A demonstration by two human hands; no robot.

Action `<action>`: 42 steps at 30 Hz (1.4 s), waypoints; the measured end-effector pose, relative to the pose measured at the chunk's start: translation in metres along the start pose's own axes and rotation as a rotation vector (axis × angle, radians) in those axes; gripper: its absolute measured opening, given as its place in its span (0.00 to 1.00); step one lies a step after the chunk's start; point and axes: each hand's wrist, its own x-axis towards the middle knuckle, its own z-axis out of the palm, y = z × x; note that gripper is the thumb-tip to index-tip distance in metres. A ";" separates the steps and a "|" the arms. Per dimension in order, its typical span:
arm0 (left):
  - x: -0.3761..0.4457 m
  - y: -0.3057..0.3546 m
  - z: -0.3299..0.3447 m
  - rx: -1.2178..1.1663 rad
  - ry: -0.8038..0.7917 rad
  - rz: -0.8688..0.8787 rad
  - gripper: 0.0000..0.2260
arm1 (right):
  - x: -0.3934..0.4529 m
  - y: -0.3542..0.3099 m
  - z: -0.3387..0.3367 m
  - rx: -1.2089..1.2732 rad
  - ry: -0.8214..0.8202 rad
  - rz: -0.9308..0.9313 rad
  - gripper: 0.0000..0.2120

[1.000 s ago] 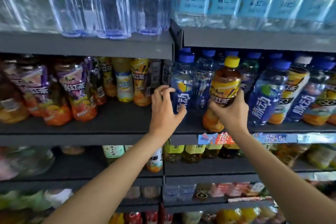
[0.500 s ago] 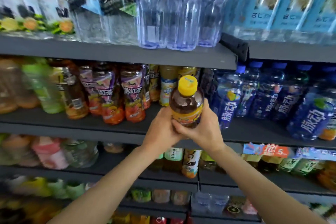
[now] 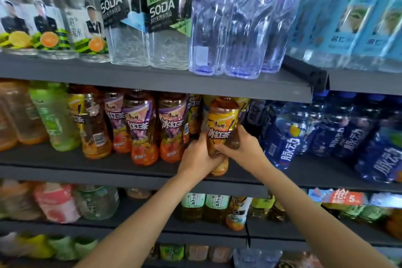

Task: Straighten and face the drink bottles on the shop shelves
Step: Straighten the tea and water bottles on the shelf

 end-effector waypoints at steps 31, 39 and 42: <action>-0.001 -0.019 -0.034 0.309 0.171 -0.181 0.34 | 0.094 -0.053 0.019 -0.669 0.160 -0.029 0.12; -0.001 -0.022 -0.036 0.283 0.144 -0.161 0.33 | 0.073 -0.027 0.017 -0.203 0.240 -0.171 0.25; -0.001 -0.021 -0.035 0.311 0.155 -0.161 0.33 | 0.047 -0.013 0.005 0.002 0.220 -0.132 0.30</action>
